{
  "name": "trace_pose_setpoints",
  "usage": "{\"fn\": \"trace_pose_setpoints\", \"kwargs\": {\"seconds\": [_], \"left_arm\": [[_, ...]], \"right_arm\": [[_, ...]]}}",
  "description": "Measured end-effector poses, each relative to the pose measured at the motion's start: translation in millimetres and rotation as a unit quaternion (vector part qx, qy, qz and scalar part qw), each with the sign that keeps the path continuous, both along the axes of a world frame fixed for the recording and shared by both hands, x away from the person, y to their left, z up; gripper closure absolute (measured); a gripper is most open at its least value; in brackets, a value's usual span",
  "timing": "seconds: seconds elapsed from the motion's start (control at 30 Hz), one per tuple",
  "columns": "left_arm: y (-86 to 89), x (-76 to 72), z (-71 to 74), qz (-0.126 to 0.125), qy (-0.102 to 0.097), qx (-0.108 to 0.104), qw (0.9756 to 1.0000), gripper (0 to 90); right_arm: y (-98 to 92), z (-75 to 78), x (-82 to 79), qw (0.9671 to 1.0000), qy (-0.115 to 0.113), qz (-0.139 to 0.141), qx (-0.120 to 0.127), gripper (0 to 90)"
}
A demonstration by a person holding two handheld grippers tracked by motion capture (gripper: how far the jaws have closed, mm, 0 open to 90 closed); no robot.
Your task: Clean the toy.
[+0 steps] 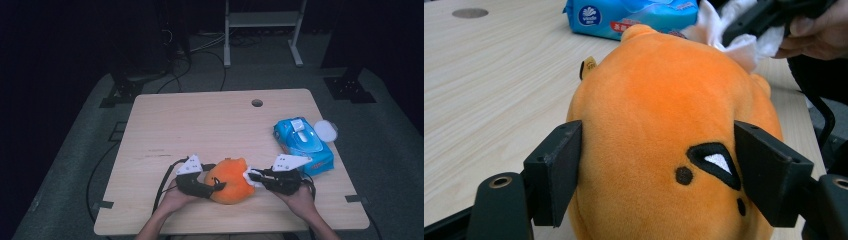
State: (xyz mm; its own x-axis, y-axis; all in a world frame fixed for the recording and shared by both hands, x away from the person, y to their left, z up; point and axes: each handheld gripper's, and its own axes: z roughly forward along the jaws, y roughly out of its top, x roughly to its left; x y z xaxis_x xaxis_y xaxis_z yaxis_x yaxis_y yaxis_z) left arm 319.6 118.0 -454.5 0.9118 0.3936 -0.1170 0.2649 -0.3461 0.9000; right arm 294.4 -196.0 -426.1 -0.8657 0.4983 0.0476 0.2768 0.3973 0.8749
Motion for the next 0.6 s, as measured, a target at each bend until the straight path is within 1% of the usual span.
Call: {"fn": "trace_pose_setpoints", "kwargs": {"seconds": [0.03,0.1,0.13,0.17,0.2,0.23,0.27,0.3,0.33,0.37,0.4,0.43,0.47,0.5,0.6], "left_arm": [[1.0,1.6,-0.8,-0.001,0.005,-0.003,1.0000,24.4],[-0.4,0.5,-0.3,-0.003,0.001,0.000,1.0000,24.6],[-0.4,0.5,-0.3,-0.003,0.001,0.000,1.0000,24.7],[-3.8,-2.8,0.9,-0.007,-0.013,0.008,0.9999,24.9],[-3.8,-2.8,0.9,-0.007,-0.013,0.008,0.9999,24.9],[-8.0,-7.3,2.6,-0.014,-0.034,0.018,0.9992,25.0],[-8.0,-7.3,2.6,-0.014,-0.034,0.018,0.9992,25.0],[-10.4,-9.8,3.2,-0.022,-0.045,0.023,0.9985,25.1],[-10.4,-9.8,3.2,-0.022,-0.045,0.023,0.9985,25.2],[-12.0,-11.5,3.2,-0.025,-0.054,0.026,0.9979,25.3],[-12.0,-11.5,3.2,-0.025,-0.054,0.026,0.9979,25.3],[-12.3,-11.4,3.0,-0.024,-0.052,0.025,0.9981,25.2],[-12.3,-11.4,3.0,-0.024,-0.052,0.025,0.9981,25.2],[-11.3,-10.3,2.3,-0.025,-0.052,0.022,0.9981,25.3],[-10.7,-10.4,2.2,-0.028,-0.053,0.022,0.9980,25.3]], "right_arm": [[-1.1,-0.9,-2.9,1.0000,0.001,0.004,0.001,81.0],[2.3,0.3,-6.6,0.9998,-0.001,0.017,0.006,80.9],[2.3,0.3,-6.6,0.9998,-0.001,0.017,0.006,80.9],[9.4,2.1,-8.2,0.9995,-0.005,0.031,0.007,80.8],[9.4,2.1,-8.2,0.9995,-0.005,0.031,0.007,80.8],[13.1,3.5,-6.5,0.9995,-0.010,0.028,0.002,80.9],[13.1,3.5,-6.5,0.9995,-0.010,0.028,0.002,80.9],[12.6,5.2,-1.1,0.9998,-0.013,0.014,0.011,81.0],[12.6,5.2,-1.1,0.9998,-0.013,0.014,0.011,81.0],[10.5,5.6,4.8,0.9997,-0.016,-0.003,0.019,81.0],[10.5,5.6,4.8,0.9997,-0.016,-0.003,0.019,81.0],[7.7,3.1,10.6,0.9997,-0.001,-0.010,0.023,81.0],[7.7,3.1,10.6,0.9997,-0.001,-0.010,0.023,81.0],[4.3,1.2,12.3,0.9996,0.005,-0.016,0.023,81.1],[1.5,0.4,10.4,0.9997,0.000,-0.022,0.014,81.1]]}}
